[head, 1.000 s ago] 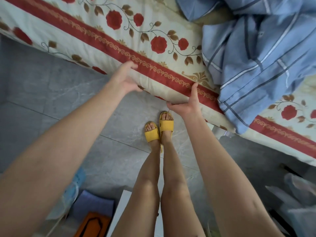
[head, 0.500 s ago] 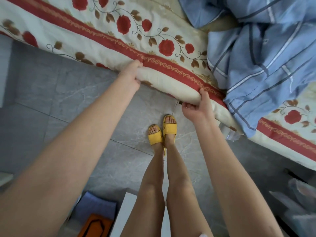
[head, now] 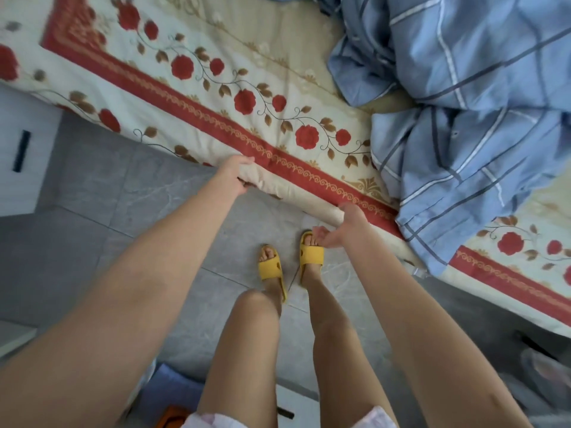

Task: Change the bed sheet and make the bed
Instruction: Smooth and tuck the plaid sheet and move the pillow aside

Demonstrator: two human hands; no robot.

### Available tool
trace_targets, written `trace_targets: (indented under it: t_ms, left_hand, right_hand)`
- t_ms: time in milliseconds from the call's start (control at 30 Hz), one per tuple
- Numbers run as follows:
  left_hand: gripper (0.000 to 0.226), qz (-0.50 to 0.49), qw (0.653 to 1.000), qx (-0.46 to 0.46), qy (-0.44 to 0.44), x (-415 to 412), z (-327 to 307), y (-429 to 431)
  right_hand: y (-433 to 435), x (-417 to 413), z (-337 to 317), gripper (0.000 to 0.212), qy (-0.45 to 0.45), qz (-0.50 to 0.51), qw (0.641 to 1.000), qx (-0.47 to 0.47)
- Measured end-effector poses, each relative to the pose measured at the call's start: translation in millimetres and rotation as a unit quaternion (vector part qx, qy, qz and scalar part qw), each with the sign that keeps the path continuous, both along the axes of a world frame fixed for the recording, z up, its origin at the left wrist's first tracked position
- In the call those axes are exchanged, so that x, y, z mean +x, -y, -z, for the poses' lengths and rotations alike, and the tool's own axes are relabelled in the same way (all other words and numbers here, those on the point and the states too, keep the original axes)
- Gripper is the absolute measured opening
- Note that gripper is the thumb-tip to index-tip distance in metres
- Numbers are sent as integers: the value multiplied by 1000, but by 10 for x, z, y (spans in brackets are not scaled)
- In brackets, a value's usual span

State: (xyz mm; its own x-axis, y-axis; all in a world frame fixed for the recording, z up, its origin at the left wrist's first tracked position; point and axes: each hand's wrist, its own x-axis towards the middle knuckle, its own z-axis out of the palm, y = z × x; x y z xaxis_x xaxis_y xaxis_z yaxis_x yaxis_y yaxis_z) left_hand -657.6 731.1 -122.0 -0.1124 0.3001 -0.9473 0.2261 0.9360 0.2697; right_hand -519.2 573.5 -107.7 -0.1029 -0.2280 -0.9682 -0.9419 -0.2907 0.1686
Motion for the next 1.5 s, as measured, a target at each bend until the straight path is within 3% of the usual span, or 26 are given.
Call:
trace_targets:
  t_ms: [100,133,200,233,267,300,400,433,500,600,800,833,900,967,1033,1100,1133,1200,1267,1333,1500]
  left_hand:
    - [21,-53,997,24,-55,-74,-69,-272]
    - [29,-43,995,37,-79,-292,235,-509]
    - [54,-8,983,56,-172,-1092,1586,-1255]
    - [67,-7,975,53,-215,-1435,1924,-1612]
    - [73,-43,980,49,-190,-1602,1997,-1789]
    - [71,-69,983,57,-159,-1643,1805,-1843]
    - [60,-59,993,48,-86,-1130,43,-1671]
    - [61,-62,994,44,-74,-1146,-27,-1714]
    - [49,-89,995,36,-23,-1369,-109,-1910]
    - [26,-113,991,29,-60,-1776,69,-2127]
    - [14,-193,980,31,-23,-2380,315,-2490]
    - [14,-189,981,28,-21,-2409,250,-2533]
    - [17,-149,988,-3,-43,-2459,167,-2649]
    - [33,-148,987,-31,-58,-2530,157,-2819]
    - [29,-146,989,-39,1,-2513,77,-2972]
    - [22,-131,989,-28,66,-2476,-4,-3133]
    - [30,-125,989,-19,82,-2460,-19,-3217]
    - [50,-128,988,-27,77,-2430,13,-3369]
    - [57,-129,990,-55,28,-2410,58,-3381]
    - [43,-143,989,-44,1,-2475,154,-3354]
    - [14,-115,993,1,28,-2700,200,-3299]
  right_hand:
    - [-219,-121,-37,54,-35,-44,997,45]
    - [-286,-188,-32,53,-47,-51,996,60]
    - [-472,-363,-9,45,-64,-65,992,93]
    - [-598,-517,14,41,-76,-69,989,107]
    - [-672,-622,15,38,-84,-72,987,120]
    - [-753,-757,38,35,-91,-73,984,131]
    - [-1062,-1195,162,21,-94,-55,983,145]
    - [-1124,-1299,212,18,-87,-44,985,146]
    - [-1323,-1611,303,19,-77,-19,985,152]
    - [-1618,-2017,408,18,-56,20,982,176]
    - [-2301,-2548,522,12,11,81,970,229]
    - [-2410,-2599,524,17,18,83,969,232]
    - [-2610,-2639,526,47,35,77,972,218]
    - [-2823,-2644,532,69,44,70,980,179]
    - [-2990,-2608,502,75,36,61,989,133]
    - [-3129,-2588,464,74,24,63,992,108]
    - [-3174,-2582,429,73,20,66,992,106]
    - [-3279,-2573,388,71,19,64,992,105]
    - [-3331,-2560,376,70,16,61,994,93]
    - [-3374,-2554,391,66,14,58,995,77]
    - [-3313,-2496,377,51,-15,60,994,88]
